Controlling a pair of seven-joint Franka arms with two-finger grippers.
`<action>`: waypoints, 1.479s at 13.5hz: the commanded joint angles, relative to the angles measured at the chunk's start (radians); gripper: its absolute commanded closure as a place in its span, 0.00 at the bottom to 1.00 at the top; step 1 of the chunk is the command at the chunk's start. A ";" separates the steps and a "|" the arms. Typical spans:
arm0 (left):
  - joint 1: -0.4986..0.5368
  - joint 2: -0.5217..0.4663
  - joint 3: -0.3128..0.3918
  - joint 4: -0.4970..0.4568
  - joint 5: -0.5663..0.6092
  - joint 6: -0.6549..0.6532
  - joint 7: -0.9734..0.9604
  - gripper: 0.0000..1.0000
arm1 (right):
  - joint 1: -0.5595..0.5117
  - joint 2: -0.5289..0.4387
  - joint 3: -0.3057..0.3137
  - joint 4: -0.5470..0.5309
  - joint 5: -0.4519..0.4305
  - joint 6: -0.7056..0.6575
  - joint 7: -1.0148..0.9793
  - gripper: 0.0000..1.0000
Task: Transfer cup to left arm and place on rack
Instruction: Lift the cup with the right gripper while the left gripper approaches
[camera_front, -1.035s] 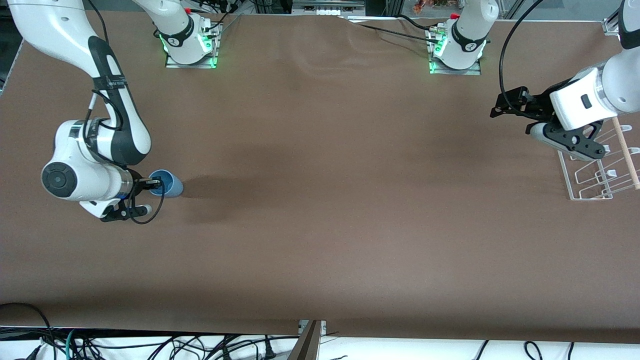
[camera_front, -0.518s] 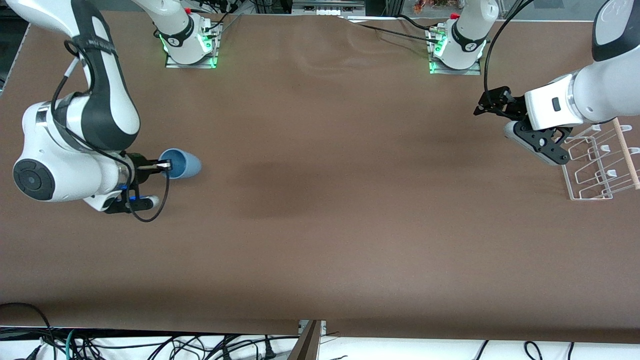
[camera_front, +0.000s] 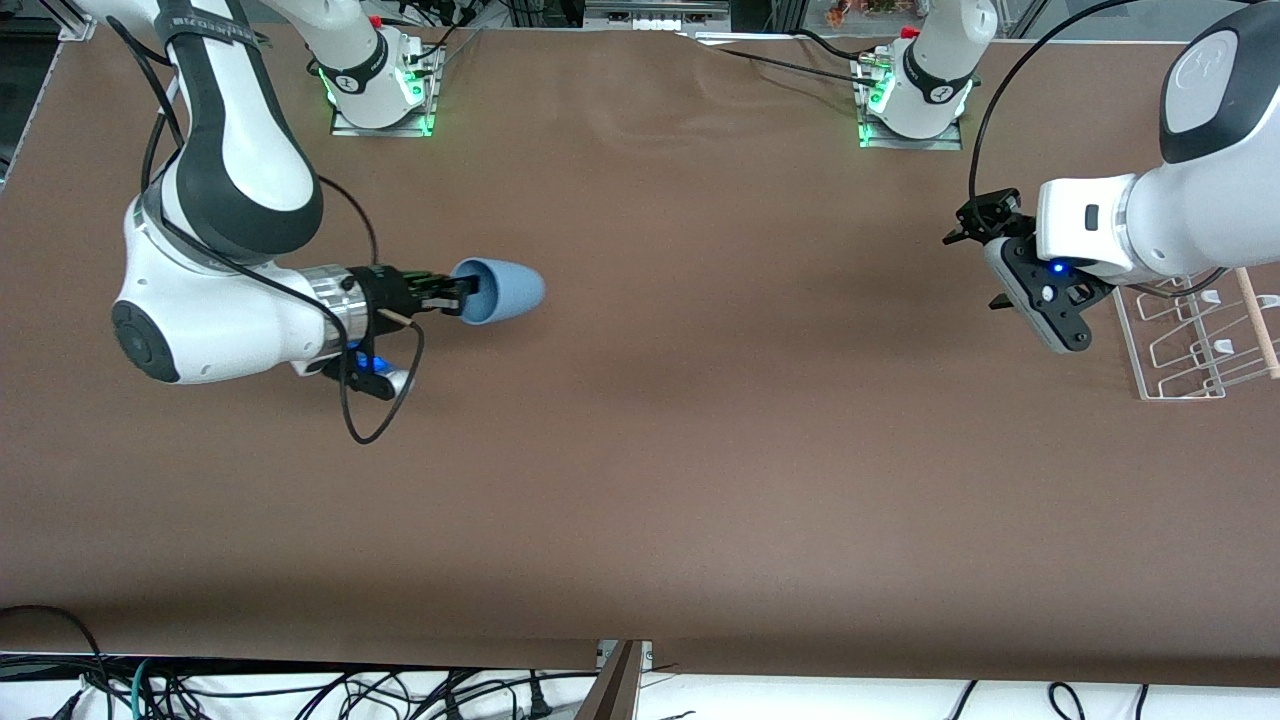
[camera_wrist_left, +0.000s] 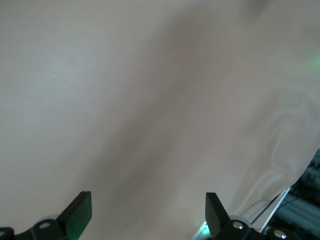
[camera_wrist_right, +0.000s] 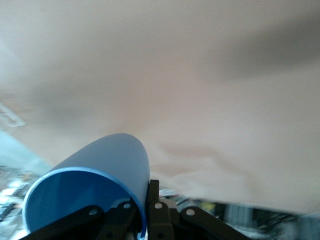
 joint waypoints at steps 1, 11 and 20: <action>0.000 -0.005 -0.008 -0.046 -0.088 0.053 0.156 0.00 | 0.044 0.026 0.003 0.040 0.149 0.091 0.200 1.00; -0.002 0.053 -0.111 -0.110 -0.329 0.285 0.270 0.00 | 0.236 0.077 0.003 0.058 0.433 0.599 0.738 1.00; -0.017 0.150 -0.183 -0.093 -0.366 0.541 0.460 0.00 | 0.258 0.097 0.003 0.083 0.433 0.637 0.804 1.00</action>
